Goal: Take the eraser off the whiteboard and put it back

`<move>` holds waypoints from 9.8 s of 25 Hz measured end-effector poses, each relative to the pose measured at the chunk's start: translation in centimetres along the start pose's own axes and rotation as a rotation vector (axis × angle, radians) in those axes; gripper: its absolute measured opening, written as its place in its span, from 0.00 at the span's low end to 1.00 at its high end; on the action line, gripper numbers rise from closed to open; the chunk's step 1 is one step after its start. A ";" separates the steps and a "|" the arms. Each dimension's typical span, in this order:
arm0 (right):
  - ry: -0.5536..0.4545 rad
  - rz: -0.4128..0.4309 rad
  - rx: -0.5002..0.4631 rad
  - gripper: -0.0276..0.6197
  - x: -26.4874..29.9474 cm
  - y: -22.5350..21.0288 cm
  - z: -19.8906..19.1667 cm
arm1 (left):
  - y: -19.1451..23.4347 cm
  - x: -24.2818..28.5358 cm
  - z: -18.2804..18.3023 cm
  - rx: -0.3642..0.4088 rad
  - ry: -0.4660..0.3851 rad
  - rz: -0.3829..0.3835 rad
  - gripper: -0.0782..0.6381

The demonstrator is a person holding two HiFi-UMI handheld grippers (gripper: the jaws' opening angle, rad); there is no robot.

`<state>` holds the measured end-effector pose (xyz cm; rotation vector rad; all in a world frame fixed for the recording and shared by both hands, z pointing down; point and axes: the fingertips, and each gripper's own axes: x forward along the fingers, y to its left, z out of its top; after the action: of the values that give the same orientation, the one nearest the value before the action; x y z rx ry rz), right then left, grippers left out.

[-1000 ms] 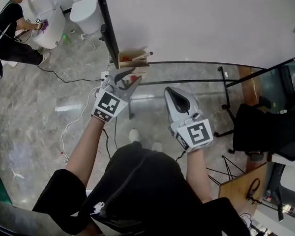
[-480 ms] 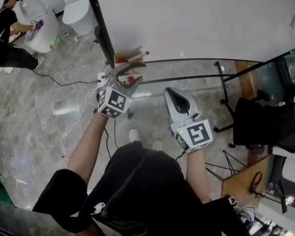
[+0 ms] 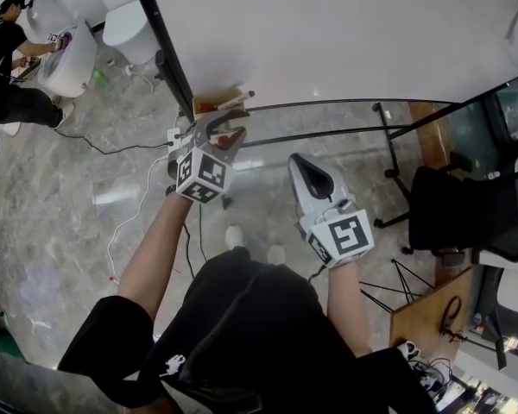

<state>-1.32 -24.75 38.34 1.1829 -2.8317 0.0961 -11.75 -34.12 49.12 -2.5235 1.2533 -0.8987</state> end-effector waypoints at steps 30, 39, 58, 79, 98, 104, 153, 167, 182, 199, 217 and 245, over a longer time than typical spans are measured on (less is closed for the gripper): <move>-0.053 0.069 -0.017 0.06 -0.6 1.0 1.5 | 1.5 -5.6 4.8 -0.101 -0.160 0.095 0.34; -0.073 0.122 -0.027 0.06 -1.2 1.8 2.2 | 1.7 -9.8 8.3 -0.139 -0.270 0.158 0.34; -0.123 0.229 -0.058 0.06 -2.6 2.7 4.1 | 0.6 -15.5 11.2 -0.279 -0.372 0.280 0.34; -0.159 0.272 -0.071 0.06 -3.3 2.6 5.4 | -0.8 -17.6 11.9 -0.332 -0.423 0.324 0.34; -0.154 0.262 -0.071 0.06 -3.2 3.0 5.3 | -0.6 -17.9 11.2 -0.335 -0.414 0.322 0.34; -0.159 0.257 -0.071 0.06 -3.4 3.5 5.5 | -0.5 -18.0 11.0 -0.321 -0.410 0.312 0.34; -0.090 -0.059 -0.038 0.06 -1.0 0.3 3.5 | 1.7 -4.2 3.3 -0.033 -0.237 -0.052 0.35; -0.070 -0.116 -0.019 0.06 -1.1 -2.0 3.0 | 0.6 -0.2 1.0 -0.029 -0.149 -0.110 0.35; -0.059 -0.100 -0.018 0.06 -0.2 -2.2 2.8 | 0.6 0.1 0.1 -0.030 -0.126 -0.113 0.38; -0.078 -0.068 -0.021 0.06 -1.3 -1.4 3.0 | 0.5 -1.8 1.4 -0.039 -0.148 -0.062 0.42; -0.111 0.090 -0.028 0.06 -3.1 0.5 3.3 | -1.3 -8.5 6.1 -0.110 -0.232 0.099 0.22; -0.133 0.222 -0.049 0.06 -5.8 1.9 3.8 | -3.4 -16.8 9.7 -0.382 -0.373 0.262 0.12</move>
<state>1.27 -19.63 33.98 0.8946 -3.0530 -0.0412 -11.52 -19.99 35.45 -2.5382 1.6906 -0.1283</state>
